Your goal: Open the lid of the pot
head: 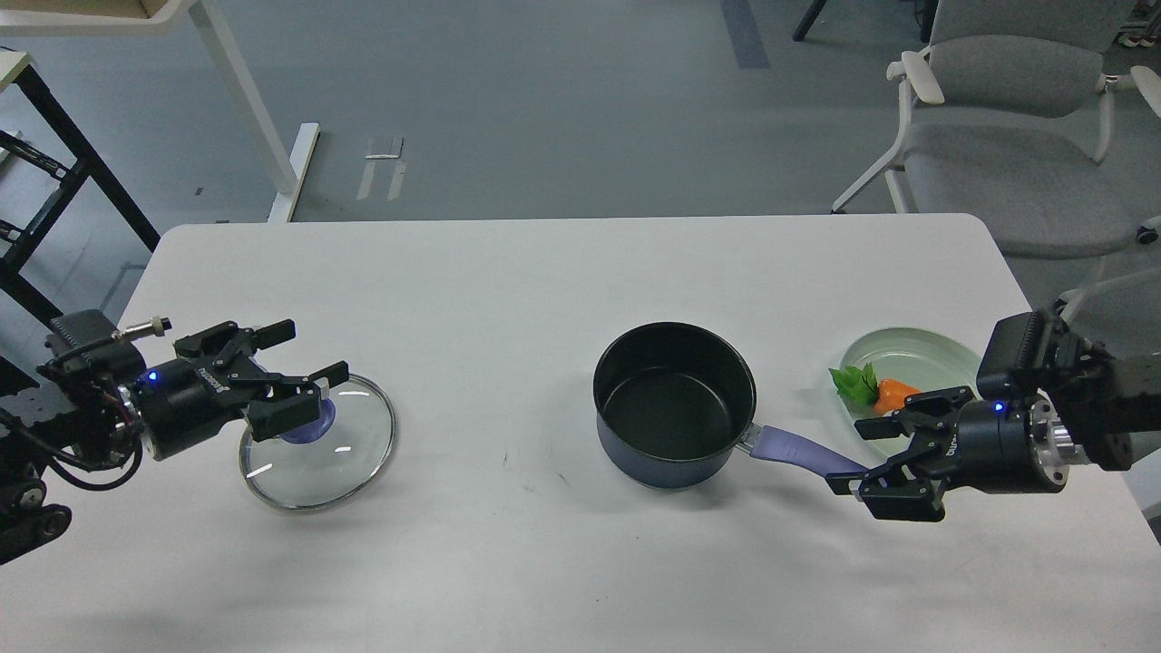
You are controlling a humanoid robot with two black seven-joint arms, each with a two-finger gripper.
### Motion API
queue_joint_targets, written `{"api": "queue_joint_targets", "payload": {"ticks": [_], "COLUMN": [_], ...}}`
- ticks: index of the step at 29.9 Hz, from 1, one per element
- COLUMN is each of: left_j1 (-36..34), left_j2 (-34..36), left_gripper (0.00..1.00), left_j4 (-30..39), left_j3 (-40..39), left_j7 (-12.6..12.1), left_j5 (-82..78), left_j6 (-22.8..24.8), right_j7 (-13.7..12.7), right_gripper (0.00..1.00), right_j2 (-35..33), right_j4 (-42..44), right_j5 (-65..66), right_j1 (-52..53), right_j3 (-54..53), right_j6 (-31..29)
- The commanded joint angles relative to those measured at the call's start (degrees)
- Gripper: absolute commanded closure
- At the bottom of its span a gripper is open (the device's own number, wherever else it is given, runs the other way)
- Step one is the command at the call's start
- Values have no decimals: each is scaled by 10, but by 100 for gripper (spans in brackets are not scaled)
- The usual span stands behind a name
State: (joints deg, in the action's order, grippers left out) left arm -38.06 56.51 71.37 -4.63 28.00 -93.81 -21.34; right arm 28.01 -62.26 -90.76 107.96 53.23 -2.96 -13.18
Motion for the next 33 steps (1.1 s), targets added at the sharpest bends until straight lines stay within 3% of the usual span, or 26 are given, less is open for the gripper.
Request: {"api": "queue_joint_targets", "payload": {"ticks": [1,6,10,17,27,30,33], "left_j1": [-21,-50,-65,-66,-60,-55,-47], "left_j2": [0,-1,-6,-10,-72,-97,-115], "left_gripper": [1,1,1,1,1,1,1], "left_j4": [0,0,0,-3,-76,-111,-146], "left_j3": [-1,-2,-11,-40,-68,-75,-76], "left_j7": [0,0,0,0,0,0,0], "left_j5": [58,239,475,790,901,905,906], "left_j6": [26,96,154,192,204,233,292], "right_j7": [0,0,0,0,0,0,0], "right_gripper": [2,2,2,2,2,0,0], "right_j2": [-15,-18,-9,50,165,199,221], "right_j4": [3,30,70,122,233,271,302], "right_j5": [-72,-249,-414,-772,-1040,-1058,-1058], "right_j1": [26,45,42,36,19,18,16], "right_j3": [-6,-16,-34,-35,-35,-39,-40], "right_j6": [1,7,39,118,135,135,133]}}
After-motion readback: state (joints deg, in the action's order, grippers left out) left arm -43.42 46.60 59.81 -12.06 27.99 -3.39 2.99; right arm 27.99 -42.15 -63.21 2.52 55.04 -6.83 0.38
